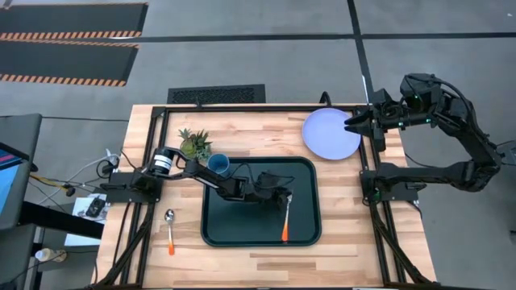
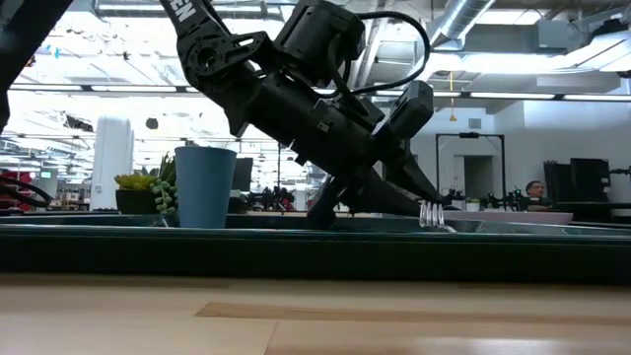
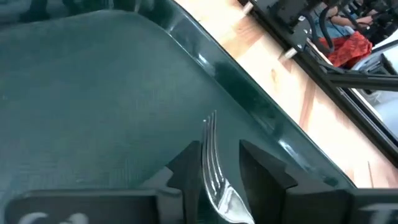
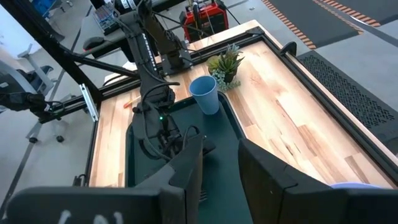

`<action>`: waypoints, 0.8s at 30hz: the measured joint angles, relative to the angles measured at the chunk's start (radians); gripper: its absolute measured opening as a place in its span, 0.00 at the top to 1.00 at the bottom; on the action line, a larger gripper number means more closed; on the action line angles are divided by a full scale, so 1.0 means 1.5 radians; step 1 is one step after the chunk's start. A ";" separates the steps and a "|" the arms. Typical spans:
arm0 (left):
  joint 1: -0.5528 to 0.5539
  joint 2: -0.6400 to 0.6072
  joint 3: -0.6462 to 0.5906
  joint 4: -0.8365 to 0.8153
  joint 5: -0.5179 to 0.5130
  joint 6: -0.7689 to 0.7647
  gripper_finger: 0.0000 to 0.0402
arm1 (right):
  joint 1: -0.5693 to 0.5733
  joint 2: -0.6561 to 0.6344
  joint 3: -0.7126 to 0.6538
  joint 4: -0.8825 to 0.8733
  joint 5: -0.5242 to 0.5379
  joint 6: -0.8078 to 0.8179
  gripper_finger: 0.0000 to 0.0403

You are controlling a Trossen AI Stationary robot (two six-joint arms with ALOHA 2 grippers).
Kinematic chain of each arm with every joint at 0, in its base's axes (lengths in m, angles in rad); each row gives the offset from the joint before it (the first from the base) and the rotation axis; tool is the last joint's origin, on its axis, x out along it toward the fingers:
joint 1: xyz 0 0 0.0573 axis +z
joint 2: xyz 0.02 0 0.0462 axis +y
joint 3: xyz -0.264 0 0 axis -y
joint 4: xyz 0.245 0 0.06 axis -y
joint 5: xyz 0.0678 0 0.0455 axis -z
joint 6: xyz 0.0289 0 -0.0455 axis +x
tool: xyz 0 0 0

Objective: Pick and place plate/cup/fork/spoon on tray
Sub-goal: Put the orange fork on the bottom right of the black tray

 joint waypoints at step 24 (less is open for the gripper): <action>0.027 -0.131 0.000 -0.182 0.046 0.038 0.65 | 0.031 0.005 -0.139 -0.013 0.056 0.084 0.68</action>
